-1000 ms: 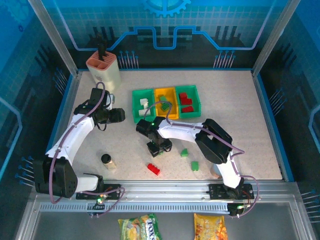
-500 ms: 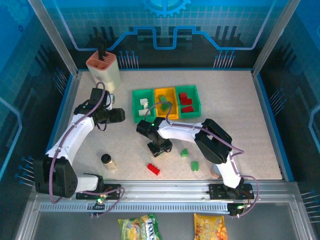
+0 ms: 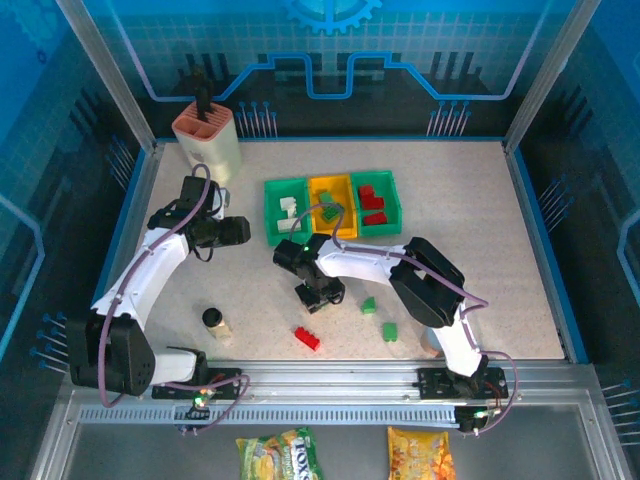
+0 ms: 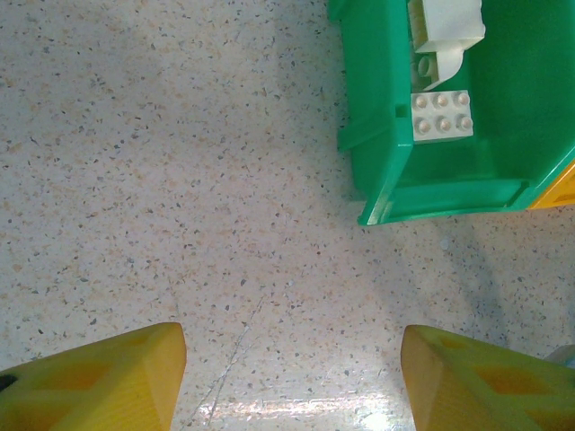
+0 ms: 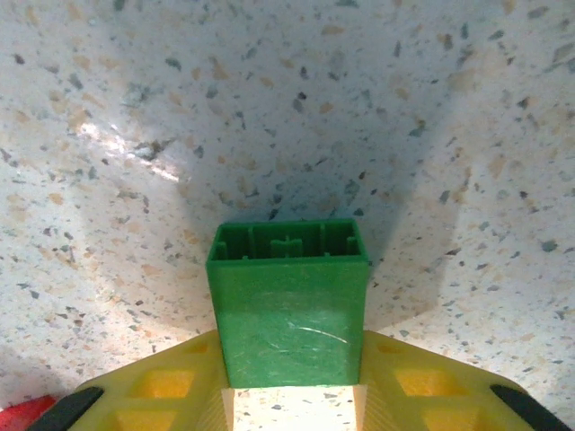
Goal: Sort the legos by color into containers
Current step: Pick up the lego from the bottom-center of the table, then place the lego in the container.
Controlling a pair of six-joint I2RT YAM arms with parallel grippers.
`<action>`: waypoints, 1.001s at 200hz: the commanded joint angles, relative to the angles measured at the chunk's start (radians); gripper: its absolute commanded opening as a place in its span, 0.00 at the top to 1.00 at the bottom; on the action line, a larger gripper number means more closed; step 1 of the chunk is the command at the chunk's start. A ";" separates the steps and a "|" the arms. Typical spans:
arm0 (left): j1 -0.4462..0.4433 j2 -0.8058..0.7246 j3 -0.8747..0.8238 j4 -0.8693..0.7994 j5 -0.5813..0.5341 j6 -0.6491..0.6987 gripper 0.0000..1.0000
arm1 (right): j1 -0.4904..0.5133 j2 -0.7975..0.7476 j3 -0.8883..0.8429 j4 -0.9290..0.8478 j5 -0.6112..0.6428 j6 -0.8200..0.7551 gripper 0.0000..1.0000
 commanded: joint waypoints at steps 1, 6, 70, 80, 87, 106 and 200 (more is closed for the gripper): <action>0.009 0.012 0.001 -0.005 0.021 -0.007 0.34 | -0.035 -0.039 -0.006 -0.033 0.019 -0.010 0.64; 0.008 0.012 0.001 -0.006 0.022 -0.007 0.34 | -0.042 -0.044 -0.006 -0.035 0.021 -0.015 0.64; 0.009 0.011 0.001 -0.008 0.021 -0.007 0.34 | -0.190 -0.083 0.040 -0.052 0.019 -0.072 0.64; 0.009 0.011 0.002 -0.008 0.022 -0.008 0.34 | -0.220 -0.079 0.066 -0.056 0.016 -0.083 0.64; 0.008 0.012 0.002 -0.008 0.021 -0.006 0.34 | -0.238 -0.074 0.089 -0.061 0.013 -0.090 0.64; 0.009 0.012 0.001 -0.008 0.021 -0.007 0.34 | -0.287 -0.048 0.165 -0.082 0.010 -0.109 0.65; 0.009 0.017 0.001 -0.008 0.018 -0.006 0.34 | -0.431 0.202 0.641 -0.172 -0.039 -0.127 0.65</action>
